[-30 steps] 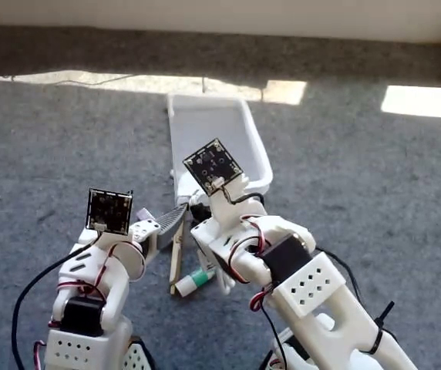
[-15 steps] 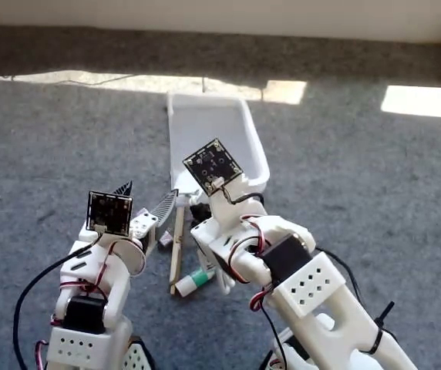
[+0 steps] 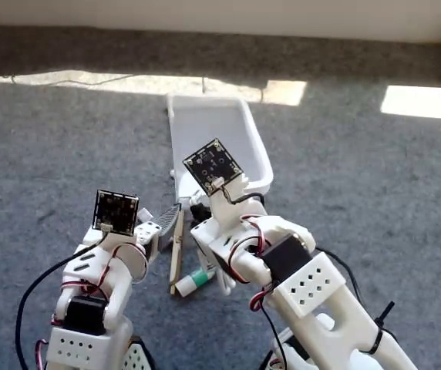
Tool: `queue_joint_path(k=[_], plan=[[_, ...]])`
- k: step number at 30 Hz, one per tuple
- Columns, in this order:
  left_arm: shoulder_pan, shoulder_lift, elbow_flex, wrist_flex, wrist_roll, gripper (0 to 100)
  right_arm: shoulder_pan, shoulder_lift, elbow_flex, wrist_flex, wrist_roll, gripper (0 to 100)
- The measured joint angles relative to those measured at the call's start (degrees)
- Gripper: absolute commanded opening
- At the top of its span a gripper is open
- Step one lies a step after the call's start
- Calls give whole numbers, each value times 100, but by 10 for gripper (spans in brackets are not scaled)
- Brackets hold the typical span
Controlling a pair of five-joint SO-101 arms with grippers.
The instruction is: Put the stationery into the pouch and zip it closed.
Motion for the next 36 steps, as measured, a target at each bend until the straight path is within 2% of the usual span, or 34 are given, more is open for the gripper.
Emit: queue_joint_path(k=[6,13,22,27,36], plan=[[53,0,0,0,-18,278,0,0,0,0,0,6],[53,0,141,-686,-18,277,-255,0,0,176,79,6],[53,0,141,-721,-18,277,-264,0,0,527,105,6],[44,0,141,-501,-220,278,-264,0,0,536,105,6],[44,0,-299,554,-264,279,-264,0,0,369,105,6]])
